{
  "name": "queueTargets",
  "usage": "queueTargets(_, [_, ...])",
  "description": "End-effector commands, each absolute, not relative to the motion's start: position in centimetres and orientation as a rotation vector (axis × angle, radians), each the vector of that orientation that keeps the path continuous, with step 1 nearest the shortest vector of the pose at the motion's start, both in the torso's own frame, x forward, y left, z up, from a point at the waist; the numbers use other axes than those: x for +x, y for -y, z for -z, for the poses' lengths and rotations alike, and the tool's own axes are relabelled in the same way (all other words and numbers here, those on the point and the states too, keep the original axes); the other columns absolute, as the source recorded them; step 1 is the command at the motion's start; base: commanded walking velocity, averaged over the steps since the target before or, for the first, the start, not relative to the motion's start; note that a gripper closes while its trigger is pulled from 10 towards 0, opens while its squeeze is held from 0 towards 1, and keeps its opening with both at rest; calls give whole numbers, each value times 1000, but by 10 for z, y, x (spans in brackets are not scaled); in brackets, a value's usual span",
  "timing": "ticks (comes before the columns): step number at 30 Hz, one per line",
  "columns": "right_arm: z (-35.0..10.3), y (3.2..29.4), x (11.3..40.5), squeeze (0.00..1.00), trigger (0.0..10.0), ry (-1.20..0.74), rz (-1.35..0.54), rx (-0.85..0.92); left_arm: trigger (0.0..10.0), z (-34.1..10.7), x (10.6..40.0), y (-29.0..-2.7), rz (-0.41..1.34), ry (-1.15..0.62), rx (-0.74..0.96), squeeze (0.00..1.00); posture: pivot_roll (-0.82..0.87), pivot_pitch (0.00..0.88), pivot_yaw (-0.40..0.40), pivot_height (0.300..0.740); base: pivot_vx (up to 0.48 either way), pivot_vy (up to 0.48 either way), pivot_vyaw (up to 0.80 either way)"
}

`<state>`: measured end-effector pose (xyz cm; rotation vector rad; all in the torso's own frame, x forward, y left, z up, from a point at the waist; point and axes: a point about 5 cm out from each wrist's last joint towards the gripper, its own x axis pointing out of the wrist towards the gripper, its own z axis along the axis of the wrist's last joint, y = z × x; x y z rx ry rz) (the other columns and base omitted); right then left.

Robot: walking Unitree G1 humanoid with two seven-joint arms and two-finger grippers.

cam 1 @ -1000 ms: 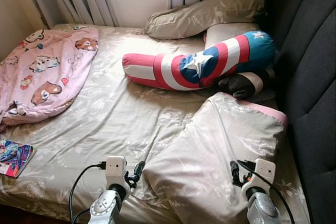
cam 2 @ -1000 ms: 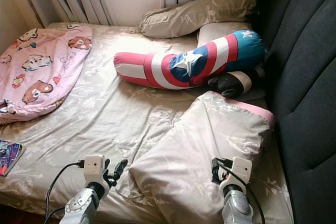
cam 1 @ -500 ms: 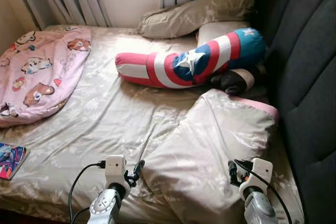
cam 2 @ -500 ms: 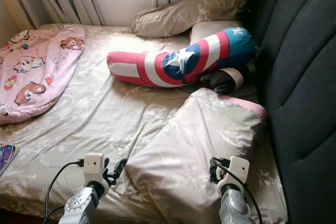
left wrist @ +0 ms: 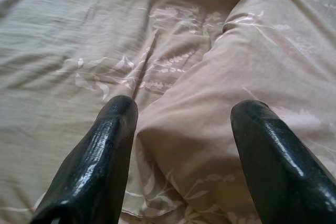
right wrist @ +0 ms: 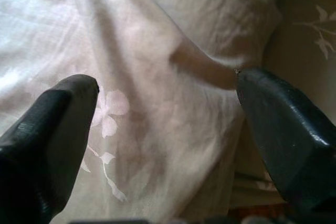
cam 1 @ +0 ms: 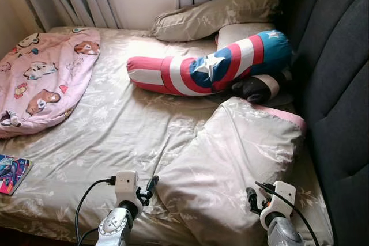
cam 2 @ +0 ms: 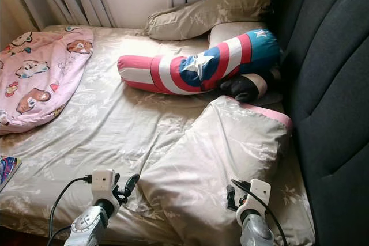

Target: Clean up the room

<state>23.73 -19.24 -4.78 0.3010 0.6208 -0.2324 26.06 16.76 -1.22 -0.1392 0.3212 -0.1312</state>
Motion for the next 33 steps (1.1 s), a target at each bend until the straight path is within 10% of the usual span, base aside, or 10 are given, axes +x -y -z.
queueTargets(1, [54,195,230,1000,10000,-665,272,301,10000,15,257,-173,120,-332,-140,0,82,74,8,690,0,0,0])
queueTargets(6, [57,193,227,1000,10000,-715,253,262,10000,12,258,-175,125,-321,-130,0,95,88,15,690,0,0,0])
queueTargets(7, [58,191,226,0,10000,-723,260,280,10000,9,260,-176,126,-308,-129,0,99,105,22,690,0,0,0])
queueTargets(33, [72,174,209,0,10000,-818,219,395,10000,-11,247,-176,197,-231,-111,0,165,237,82,690,0,0,0])
